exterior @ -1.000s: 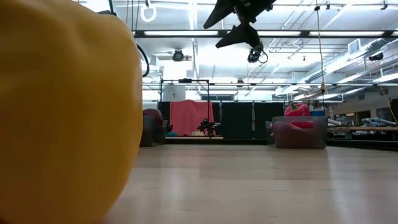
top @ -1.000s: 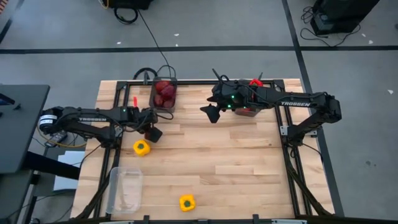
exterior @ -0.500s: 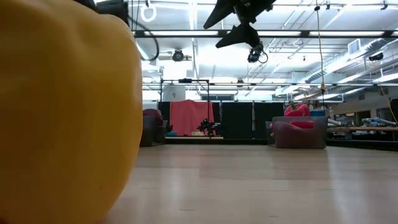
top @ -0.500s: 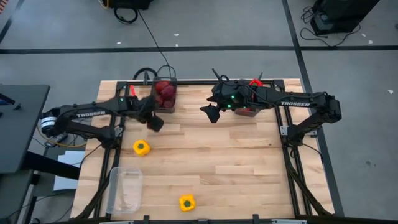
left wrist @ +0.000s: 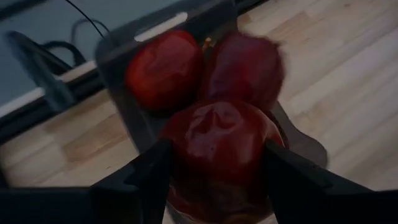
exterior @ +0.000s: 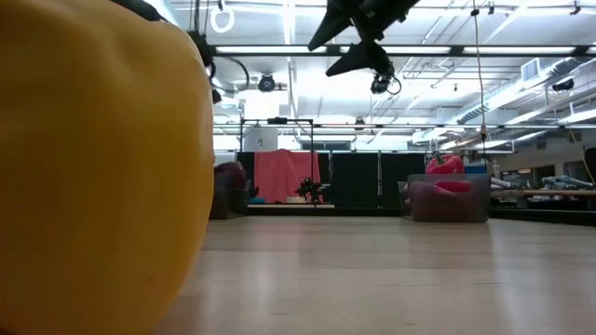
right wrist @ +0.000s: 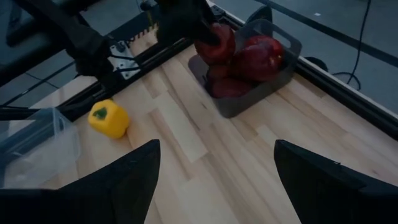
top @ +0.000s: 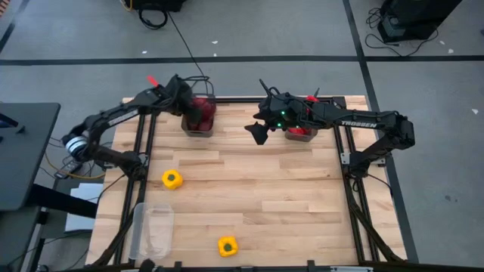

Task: Sort produce into baskets
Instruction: Put the red apple into the top left black transparent bin, then put the middle left yellow bell pepper into the transparent bin

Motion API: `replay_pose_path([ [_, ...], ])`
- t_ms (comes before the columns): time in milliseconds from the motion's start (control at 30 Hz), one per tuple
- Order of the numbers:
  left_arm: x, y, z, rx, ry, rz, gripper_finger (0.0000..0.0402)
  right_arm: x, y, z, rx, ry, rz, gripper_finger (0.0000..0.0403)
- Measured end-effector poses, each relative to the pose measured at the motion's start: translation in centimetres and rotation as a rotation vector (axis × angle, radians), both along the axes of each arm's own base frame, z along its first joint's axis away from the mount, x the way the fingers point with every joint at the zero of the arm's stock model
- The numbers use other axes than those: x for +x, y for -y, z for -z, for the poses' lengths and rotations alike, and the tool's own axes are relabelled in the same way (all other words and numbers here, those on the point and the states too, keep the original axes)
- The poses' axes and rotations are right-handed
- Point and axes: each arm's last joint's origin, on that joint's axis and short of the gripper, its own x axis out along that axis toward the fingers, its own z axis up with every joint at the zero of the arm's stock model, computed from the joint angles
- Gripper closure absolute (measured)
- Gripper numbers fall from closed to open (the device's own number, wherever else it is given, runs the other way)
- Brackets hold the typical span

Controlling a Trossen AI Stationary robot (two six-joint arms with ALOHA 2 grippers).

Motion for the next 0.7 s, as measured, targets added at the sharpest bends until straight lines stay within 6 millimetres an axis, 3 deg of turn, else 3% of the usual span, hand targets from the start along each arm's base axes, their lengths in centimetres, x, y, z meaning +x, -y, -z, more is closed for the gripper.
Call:
replay_pose_path([
  [133, 0.7, -2.0, 1.3, 0.007, 0.008, -0.03, 0.017, -0.2, 0.0, 0.2, 0.009, -0.028, -0.004, 0.008],
  [300, 0.9, -2.4, 1.5, 0.021, 0.008, -0.049, 0.0137, -0.3, -0.2, 0.5, 0.017, -0.065, -0.01, 0.008],
  [700, 1.2, -2.5, -3.5, 0.029, 0.007, 0.024, 0.0035, -0.4, -0.1, 0.5, 0.018, -0.067, -0.006, 0.008],
])
